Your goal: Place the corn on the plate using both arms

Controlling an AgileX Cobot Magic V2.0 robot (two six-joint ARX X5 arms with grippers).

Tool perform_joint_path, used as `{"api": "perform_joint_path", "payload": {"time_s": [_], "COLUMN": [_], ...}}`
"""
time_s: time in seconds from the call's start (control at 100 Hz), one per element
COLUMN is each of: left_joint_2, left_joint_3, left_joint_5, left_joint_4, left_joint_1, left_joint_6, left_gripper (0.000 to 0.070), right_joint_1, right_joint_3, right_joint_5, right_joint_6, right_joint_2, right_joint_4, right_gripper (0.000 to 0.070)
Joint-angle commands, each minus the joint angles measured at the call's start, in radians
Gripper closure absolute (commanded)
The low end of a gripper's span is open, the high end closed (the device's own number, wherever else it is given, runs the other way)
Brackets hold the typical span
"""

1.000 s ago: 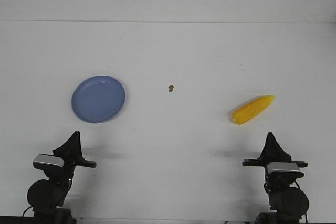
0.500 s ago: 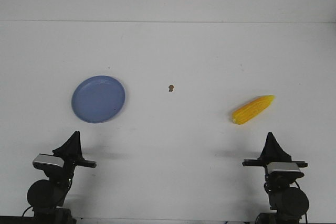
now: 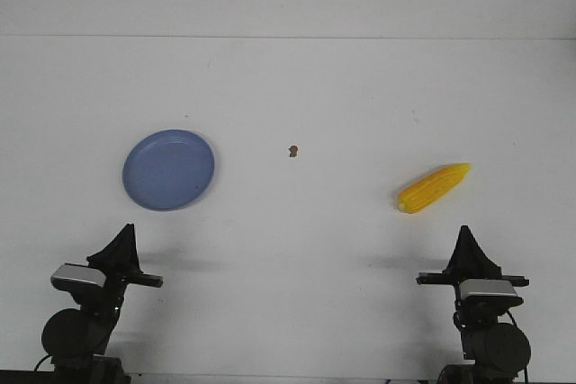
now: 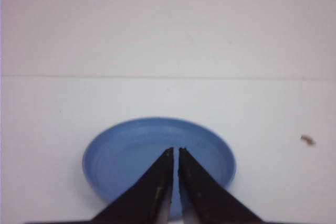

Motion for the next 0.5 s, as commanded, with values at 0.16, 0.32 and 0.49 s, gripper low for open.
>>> {"api": "perform_joint_path", "payload": {"time_s": [0.16,0.32,0.49], "left_joint_2": [0.107,0.269,0.477], "left_joint_3": [0.188,0.361,0.591], "left_joint_5": [-0.035,-0.035,-0.035], "left_joint_4": [-0.104,-0.253,-0.462], "left_joint_1": [0.0,0.0,0.0], "left_joint_6": [-0.057,-0.057,-0.056], "left_gripper": [0.0685,0.0685,0.0685], "right_joint_1": [0.001,0.001,0.001], "right_joint_3": [0.142,0.288,0.468], "right_joint_5": [-0.001,-0.002,-0.002], "right_joint_6": [0.013,0.019,0.031], "right_joint_2": [0.011,0.077,0.217], "right_joint_4": [-0.158,-0.333,-0.524], "right_gripper": [0.0691,0.0691,0.0691]}}
